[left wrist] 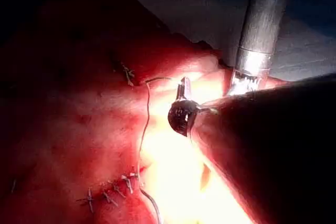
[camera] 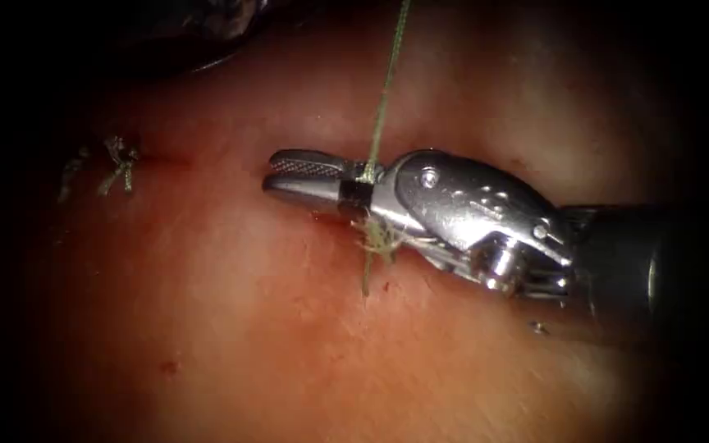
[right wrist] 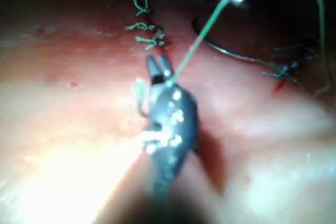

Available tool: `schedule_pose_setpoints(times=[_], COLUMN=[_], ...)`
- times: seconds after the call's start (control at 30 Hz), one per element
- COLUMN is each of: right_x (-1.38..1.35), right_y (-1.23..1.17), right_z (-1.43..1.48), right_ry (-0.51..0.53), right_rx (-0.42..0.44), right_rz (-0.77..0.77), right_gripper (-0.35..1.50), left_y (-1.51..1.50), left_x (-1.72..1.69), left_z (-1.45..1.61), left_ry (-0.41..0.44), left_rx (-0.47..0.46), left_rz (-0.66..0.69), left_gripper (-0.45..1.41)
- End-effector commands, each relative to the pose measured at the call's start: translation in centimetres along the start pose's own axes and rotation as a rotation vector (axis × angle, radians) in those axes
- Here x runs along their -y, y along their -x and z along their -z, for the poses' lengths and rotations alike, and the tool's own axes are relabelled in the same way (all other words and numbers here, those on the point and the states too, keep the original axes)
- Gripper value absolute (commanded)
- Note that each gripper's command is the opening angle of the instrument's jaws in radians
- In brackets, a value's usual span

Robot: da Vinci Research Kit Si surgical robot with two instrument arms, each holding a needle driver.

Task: Wound Closure

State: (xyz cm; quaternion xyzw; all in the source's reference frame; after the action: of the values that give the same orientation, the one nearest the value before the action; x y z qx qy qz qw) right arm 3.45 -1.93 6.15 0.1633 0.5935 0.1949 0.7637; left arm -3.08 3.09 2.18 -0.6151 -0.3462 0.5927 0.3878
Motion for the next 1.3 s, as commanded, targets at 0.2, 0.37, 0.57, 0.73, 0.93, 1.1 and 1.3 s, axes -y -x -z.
schedule_pose_setpoints(times=[0.2,0.37,0.57,0.73,0.93,1.1,1.3], right_x=[0.02,0.04,0.07,0.09,0.06,0.09,0.01], right_y=[0.09,0.15,0.24,0.29,0.12,-0.1,-0.24], right_z=[-0.06,-0.08,-0.09,-0.11,-0.14,0.06,0.61], right_ry=[-0.008,-0.014,-0.03,-0.042,-0.039,0.025,0.022], right_rx=[0.027,0.042,0.059,0.068,0.004,0.013,0.016], right_rz=[0.015,0.022,0.031,0.038,0.021,-0.001,-0.022], right_gripper=[-0.35,-0.35,-0.35,-0.35,0.32,1.48,1.48], left_y=[-0.08,-0.2,-0.26,-0.28,-0.23,-0.12,0.25], left_x=[0.06,0.03,0.0,-0.01,0.08,0.63,1.47], left_z=[0.02,0.15,0.2,0.2,0.21,0.48,0.58], left_ry=[0.009,0.001,-0.003,-0.008,-0.008,-0.053,-0.133], left_rx=[-0.011,-0.038,-0.059,-0.066,-0.064,-0.061,-0.07], left_rz=[-0.02,-0.043,-0.06,-0.07,-0.078,-0.111,-0.076], left_gripper=[-0.45,-0.45,-0.45,-0.45,-0.45,-0.45,-0.45])
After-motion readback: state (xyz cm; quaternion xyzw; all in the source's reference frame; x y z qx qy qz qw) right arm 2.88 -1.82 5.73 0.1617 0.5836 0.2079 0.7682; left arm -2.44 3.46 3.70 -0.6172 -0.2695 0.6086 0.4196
